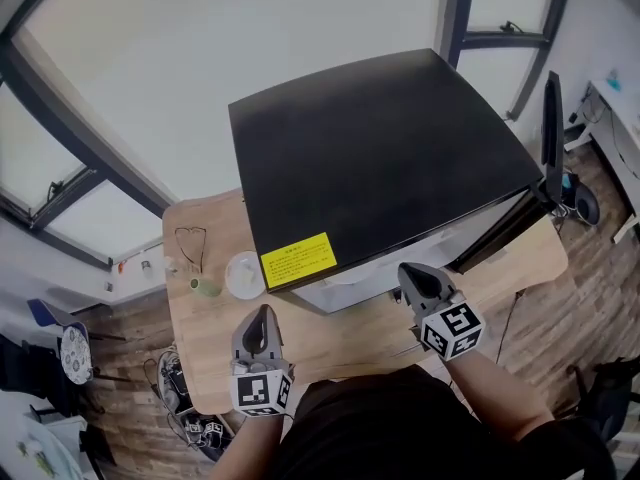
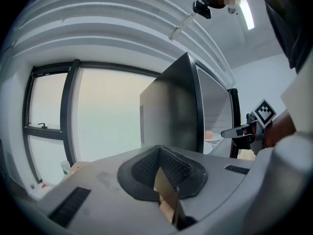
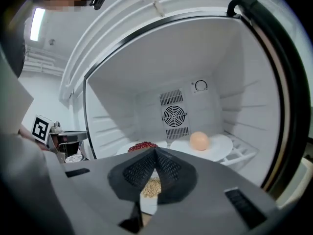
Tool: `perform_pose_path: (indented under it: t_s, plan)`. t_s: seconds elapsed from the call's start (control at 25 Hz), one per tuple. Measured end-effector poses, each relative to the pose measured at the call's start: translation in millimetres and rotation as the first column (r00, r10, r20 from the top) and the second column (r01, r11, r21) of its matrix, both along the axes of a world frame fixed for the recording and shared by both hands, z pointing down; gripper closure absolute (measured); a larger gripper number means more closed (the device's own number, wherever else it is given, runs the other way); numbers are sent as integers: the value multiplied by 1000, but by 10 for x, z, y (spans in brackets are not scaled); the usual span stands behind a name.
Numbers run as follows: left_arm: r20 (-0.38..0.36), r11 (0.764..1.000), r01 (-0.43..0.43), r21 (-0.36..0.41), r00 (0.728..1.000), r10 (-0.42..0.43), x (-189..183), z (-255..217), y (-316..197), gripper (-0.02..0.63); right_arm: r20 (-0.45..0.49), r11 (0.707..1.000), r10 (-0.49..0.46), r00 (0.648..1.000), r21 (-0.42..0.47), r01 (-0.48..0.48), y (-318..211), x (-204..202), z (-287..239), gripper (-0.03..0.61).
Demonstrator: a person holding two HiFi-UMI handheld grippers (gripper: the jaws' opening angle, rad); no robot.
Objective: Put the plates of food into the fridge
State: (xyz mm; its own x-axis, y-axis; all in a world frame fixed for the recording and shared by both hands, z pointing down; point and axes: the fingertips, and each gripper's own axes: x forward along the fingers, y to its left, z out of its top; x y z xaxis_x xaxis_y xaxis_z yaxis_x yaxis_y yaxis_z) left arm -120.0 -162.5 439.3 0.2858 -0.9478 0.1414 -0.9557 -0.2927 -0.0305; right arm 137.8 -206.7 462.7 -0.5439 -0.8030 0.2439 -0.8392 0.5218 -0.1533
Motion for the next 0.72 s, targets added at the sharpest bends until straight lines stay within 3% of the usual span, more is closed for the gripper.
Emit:
perform_pose_path:
  t_s: [0.36, 0.72]
  plan:
    - [-10, 997, -58, 42, 998, 58, 199, -190, -63, 611, 2, 998, 55, 998, 30, -55, -9, 150, -97, 557]
    - [-20, 998, -47, 45, 999, 48, 168, -243, -17, 611, 2, 998, 51, 999, 30, -51, -8, 132, -101, 557]
